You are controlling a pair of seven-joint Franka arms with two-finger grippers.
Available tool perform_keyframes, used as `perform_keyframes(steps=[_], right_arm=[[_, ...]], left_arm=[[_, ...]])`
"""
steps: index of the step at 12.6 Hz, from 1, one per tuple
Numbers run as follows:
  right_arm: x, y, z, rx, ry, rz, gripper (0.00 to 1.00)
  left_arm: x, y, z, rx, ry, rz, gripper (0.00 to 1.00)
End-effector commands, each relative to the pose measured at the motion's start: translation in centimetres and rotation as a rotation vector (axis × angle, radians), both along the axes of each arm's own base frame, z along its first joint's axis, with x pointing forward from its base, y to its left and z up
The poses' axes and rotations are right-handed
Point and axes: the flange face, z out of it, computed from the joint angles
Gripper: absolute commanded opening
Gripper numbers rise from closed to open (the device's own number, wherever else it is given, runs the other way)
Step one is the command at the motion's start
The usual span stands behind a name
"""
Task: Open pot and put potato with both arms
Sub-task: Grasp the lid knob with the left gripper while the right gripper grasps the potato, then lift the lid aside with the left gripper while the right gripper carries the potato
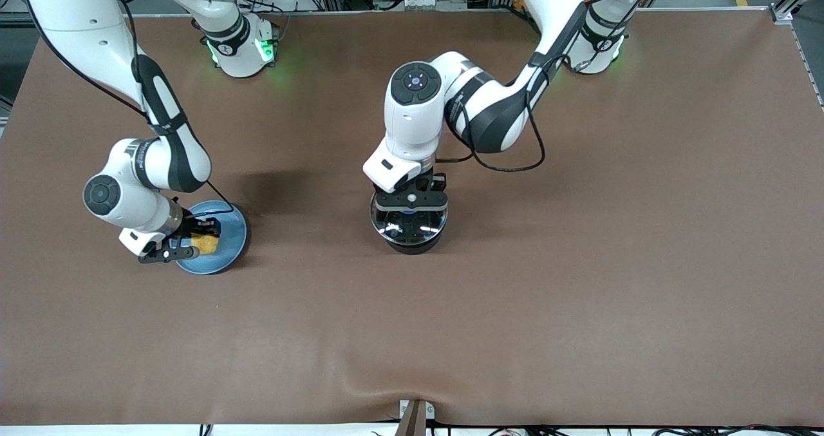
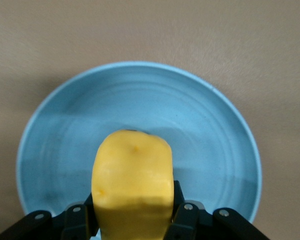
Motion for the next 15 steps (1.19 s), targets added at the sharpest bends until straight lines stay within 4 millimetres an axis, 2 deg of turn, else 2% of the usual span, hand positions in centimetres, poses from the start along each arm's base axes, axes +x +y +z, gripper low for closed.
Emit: perform_keyframes(steps=[1, 4, 6, 8, 11, 13, 15], right_arm=[[-0.2, 0.2, 6.5, 0.038, -0.034, 0.021, 0.03], [-0.2, 2.0, 11.9, 0.040, -0.101, 0.058, 0.03], [-0.3, 3.9, 14.7, 0.050, -0.108, 0.081, 0.04], [-0.3, 6.9, 17.1, 0.058, -0.106, 0.080, 0.04], [-0.9, 11.4, 17.8, 0.055, -0.094, 0.029, 0.04], [-1.5, 14.4, 17.8, 0.026, -0.087, 0.008, 0.04], [-2.4, 18.9, 18.4, -0.015, -0.091, -0.027, 0.04]], left_arm=[[-0.3, 1.2, 3.3, 0.005, -0.001, -0.003, 0.00], [-0.2, 3.5, 6.3, 0.023, 0.006, 0.008, 0.00], [0.2, 6.1, 8.6, 0.040, 0.014, 0.002, 0.00], [0.6, 9.6, 10.9, 0.041, 0.007, 0.012, 0.00], [0.6, 14.8, 13.0, 0.047, 0.005, 0.033, 0.00], [0.9, 19.2, 14.1, 0.049, 0.009, 0.026, 0.00], [1.2, 24.4, 13.6, 0.071, 0.032, 0.002, 0.00]])
